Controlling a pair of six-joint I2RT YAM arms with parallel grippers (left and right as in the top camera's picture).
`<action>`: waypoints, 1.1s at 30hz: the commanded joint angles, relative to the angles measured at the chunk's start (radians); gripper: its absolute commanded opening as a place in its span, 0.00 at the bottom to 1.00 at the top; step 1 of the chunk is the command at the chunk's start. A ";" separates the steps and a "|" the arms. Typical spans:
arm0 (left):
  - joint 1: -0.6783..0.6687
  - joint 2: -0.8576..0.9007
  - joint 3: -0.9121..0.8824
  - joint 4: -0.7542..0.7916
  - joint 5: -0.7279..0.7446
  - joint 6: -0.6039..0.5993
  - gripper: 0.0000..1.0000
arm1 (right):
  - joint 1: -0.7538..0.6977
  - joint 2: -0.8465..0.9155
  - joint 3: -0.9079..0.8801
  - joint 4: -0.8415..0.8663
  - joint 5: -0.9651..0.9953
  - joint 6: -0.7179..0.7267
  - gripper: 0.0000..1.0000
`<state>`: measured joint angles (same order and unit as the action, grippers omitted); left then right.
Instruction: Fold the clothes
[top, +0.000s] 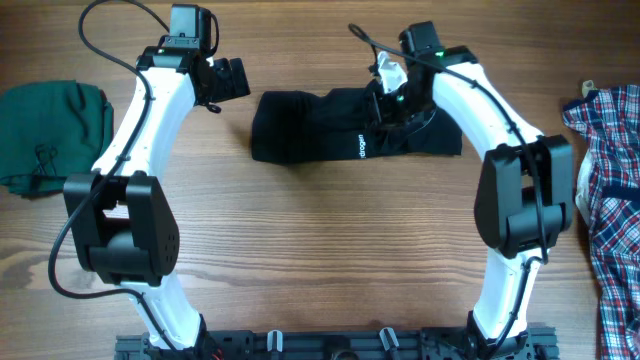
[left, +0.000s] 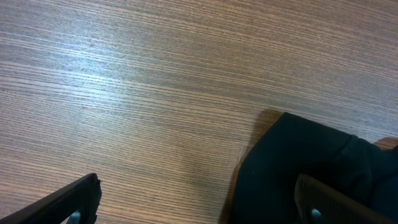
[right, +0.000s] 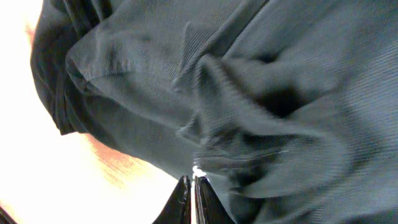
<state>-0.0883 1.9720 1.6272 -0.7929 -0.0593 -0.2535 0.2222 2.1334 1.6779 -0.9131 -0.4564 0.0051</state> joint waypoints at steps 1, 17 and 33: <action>0.007 0.000 0.004 0.002 -0.010 -0.017 1.00 | -0.070 -0.122 0.057 0.089 -0.005 -0.019 0.04; 0.007 0.000 0.004 -0.012 -0.010 -0.017 1.00 | -0.038 0.027 0.009 0.207 0.322 0.191 0.04; 0.007 0.000 0.003 -0.013 -0.010 -0.017 1.00 | 0.125 0.029 0.008 0.142 0.225 0.143 0.08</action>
<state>-0.0883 1.9720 1.6272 -0.8051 -0.0593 -0.2535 0.3283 2.1445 1.6917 -0.7704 -0.2066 0.2073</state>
